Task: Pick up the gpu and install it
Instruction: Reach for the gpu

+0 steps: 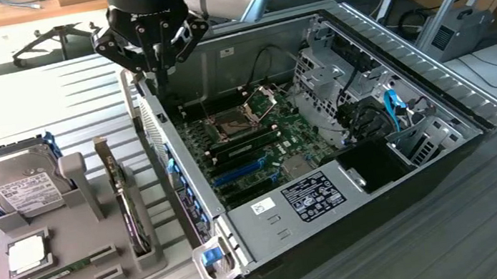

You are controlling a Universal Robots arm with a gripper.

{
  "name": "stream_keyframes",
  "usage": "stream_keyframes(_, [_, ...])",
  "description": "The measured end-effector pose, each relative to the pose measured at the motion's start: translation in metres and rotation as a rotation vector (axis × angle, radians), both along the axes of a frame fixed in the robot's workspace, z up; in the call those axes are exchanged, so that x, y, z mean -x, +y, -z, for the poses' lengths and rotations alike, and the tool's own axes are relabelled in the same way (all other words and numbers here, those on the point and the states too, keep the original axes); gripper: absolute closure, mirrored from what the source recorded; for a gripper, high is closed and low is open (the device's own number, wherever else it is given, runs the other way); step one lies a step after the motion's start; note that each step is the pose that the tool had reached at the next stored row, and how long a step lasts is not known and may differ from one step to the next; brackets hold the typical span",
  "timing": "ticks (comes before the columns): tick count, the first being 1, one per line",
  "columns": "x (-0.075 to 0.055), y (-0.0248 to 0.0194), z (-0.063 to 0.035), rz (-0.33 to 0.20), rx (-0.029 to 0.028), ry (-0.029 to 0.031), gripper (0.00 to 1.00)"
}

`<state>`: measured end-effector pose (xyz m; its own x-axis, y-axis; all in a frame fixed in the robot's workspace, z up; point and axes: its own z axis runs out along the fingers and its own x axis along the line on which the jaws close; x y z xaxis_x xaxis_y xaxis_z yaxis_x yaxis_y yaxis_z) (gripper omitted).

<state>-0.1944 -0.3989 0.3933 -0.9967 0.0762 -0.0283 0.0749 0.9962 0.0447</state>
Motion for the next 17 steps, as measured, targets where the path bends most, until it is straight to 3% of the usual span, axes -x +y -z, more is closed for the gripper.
stream_keyframes(17, [0.018, 0.0000, 0.0000, 0.000, 0.0000, -0.0007, 0.89])
